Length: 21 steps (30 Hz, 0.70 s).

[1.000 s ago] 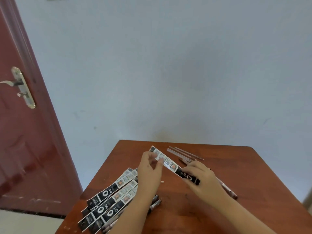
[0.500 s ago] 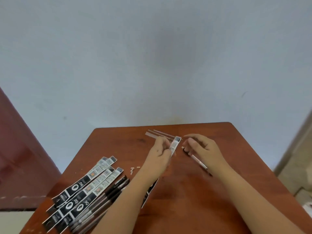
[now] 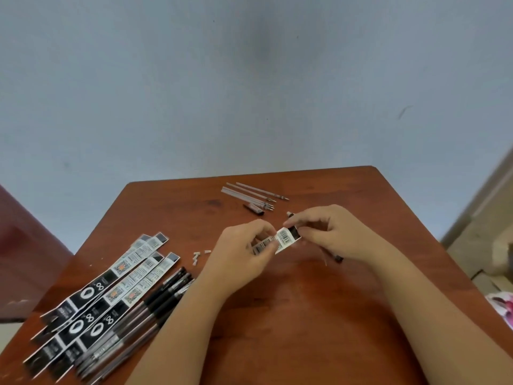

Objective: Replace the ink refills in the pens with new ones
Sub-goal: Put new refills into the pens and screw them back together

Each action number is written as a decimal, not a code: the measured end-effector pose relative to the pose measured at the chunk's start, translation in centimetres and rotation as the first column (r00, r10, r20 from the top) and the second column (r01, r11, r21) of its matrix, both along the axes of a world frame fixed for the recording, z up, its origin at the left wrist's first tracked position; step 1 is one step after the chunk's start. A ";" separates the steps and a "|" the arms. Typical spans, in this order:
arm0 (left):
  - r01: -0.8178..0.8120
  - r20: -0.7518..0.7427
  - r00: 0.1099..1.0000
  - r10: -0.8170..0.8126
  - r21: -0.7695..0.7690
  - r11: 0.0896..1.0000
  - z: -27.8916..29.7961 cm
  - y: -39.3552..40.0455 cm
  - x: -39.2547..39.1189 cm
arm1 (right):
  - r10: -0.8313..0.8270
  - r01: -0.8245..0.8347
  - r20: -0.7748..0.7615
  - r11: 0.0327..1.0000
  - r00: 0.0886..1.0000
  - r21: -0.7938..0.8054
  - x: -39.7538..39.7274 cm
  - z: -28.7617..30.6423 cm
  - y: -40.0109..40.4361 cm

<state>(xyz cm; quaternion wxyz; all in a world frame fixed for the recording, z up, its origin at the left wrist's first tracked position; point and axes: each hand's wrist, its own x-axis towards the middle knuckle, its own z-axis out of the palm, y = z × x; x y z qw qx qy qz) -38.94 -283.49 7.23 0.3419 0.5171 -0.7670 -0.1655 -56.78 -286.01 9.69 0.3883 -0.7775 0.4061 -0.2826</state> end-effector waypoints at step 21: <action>0.015 0.132 0.991 0.011 -0.192 0.981 -0.9 -0.1 0.6 | -0.062 0.069 0.049 0.983 0.997 -0.171 0.9 -1.7 -0.5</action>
